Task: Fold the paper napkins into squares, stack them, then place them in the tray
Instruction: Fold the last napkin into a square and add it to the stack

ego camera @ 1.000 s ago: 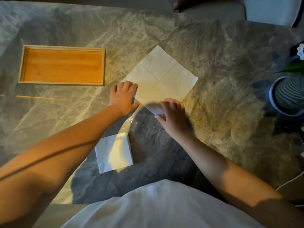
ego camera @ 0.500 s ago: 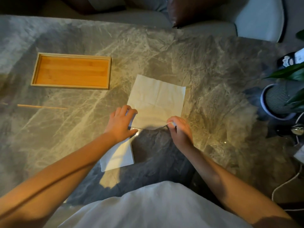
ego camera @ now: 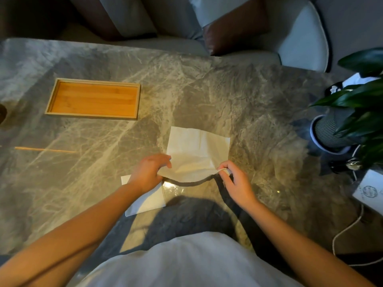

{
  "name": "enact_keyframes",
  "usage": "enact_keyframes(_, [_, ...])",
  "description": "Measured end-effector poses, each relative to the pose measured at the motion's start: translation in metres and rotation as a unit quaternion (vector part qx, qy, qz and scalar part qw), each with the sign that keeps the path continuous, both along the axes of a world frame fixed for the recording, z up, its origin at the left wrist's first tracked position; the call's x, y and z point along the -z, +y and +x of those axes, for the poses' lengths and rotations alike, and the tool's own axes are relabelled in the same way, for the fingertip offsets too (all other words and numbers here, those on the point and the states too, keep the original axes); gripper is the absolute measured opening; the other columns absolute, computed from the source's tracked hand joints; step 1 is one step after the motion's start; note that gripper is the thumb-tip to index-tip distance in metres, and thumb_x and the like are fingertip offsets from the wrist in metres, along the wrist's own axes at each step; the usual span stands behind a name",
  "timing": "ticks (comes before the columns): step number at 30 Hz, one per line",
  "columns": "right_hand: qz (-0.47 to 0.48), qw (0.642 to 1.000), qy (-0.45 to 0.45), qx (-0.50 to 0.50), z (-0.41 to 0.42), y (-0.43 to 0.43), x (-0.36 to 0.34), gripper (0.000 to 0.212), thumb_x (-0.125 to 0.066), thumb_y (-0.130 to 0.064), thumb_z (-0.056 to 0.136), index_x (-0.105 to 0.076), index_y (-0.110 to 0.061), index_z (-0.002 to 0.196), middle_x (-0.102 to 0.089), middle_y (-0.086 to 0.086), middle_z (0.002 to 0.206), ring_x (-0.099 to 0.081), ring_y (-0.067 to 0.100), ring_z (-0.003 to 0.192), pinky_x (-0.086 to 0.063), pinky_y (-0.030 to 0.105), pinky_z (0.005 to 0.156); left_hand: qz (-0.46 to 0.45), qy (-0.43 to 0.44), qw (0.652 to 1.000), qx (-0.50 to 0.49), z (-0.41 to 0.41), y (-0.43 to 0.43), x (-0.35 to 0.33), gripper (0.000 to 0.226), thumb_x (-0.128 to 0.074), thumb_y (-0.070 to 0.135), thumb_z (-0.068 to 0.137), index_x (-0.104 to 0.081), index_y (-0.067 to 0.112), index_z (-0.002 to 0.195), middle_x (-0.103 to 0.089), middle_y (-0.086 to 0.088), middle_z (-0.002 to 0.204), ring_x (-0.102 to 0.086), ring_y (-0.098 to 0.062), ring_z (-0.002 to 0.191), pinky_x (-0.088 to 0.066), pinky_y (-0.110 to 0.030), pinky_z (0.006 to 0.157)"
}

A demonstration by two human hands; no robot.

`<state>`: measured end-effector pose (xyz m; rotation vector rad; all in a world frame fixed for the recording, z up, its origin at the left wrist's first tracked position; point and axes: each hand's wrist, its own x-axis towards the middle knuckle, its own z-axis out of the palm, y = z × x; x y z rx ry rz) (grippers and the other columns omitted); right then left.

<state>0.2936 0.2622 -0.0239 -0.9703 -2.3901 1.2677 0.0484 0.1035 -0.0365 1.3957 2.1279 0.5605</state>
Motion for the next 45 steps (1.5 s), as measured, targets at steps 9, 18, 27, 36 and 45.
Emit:
enact_keyframes(9, [0.099,0.977,-0.146,-0.115,0.029,0.001,0.006,0.067,-0.074,-0.055,0.068,-0.045,-0.035,0.126,-0.049,-0.023,0.120,-0.042,-0.009,0.108,-0.037,0.016,0.089,-0.015,-0.003,0.999,-0.032,0.010,-0.015,-0.003,0.015,-0.038,0.025,0.099,-0.051,0.018,0.103,-0.054,0.006,0.061,-0.053,-0.017,0.056,-0.035,-0.027,0.051])
enact_keyframes(18, [0.020,0.996,-0.073,0.041,0.029,-0.012,0.019,0.011,-0.058,-0.017,0.093,-0.063,-0.012,0.101,-0.065,0.002,0.087,-0.061,0.017,0.082,-0.050,0.034,0.067,-0.034,-0.014,0.998,-0.045,0.014,-0.018,-0.004,0.019,-0.033,0.024,0.101,-0.047,0.012,0.107,-0.055,-0.002,0.065,-0.052,-0.022,0.056,-0.037,-0.033,0.053])
enact_keyframes(27, [0.020,0.989,-0.088,0.115,0.022,-0.007,0.015,0.016,-0.053,-0.027,0.096,-0.053,-0.011,0.091,-0.056,0.008,0.066,-0.052,0.023,0.060,-0.041,0.034,0.054,-0.064,-0.026,0.996,-0.053,0.018,-0.012,-0.004,0.010,-0.033,0.026,0.100,-0.038,0.020,0.095,-0.053,0.001,0.066,-0.049,-0.018,0.056,-0.032,-0.030,0.048])
enact_keyframes(36, [-0.096,0.982,-0.078,0.143,0.031,-0.009,0.025,0.030,-0.063,-0.017,0.090,-0.055,-0.019,0.120,-0.070,0.004,0.100,-0.066,0.021,0.094,-0.057,0.040,0.079,-0.096,-0.011,0.995,-0.020,0.020,-0.002,0.002,0.042,-0.057,0.032,0.090,-0.035,0.016,0.123,-0.066,-0.005,0.082,-0.060,-0.027,0.078,-0.047,-0.039,0.081])
enact_keyframes(45, [-0.119,0.980,-0.069,0.142,0.036,-0.003,0.026,0.058,-0.070,-0.015,0.085,-0.038,-0.026,0.133,-0.069,-0.003,0.082,-0.066,0.008,0.078,-0.052,0.020,0.068,-0.092,0.059,0.994,-0.006,0.020,0.001,0.005,0.038,-0.049,0.023,0.094,-0.035,0.016,0.128,-0.059,0.004,0.076,-0.062,-0.024,0.079,-0.032,-0.036,0.095])
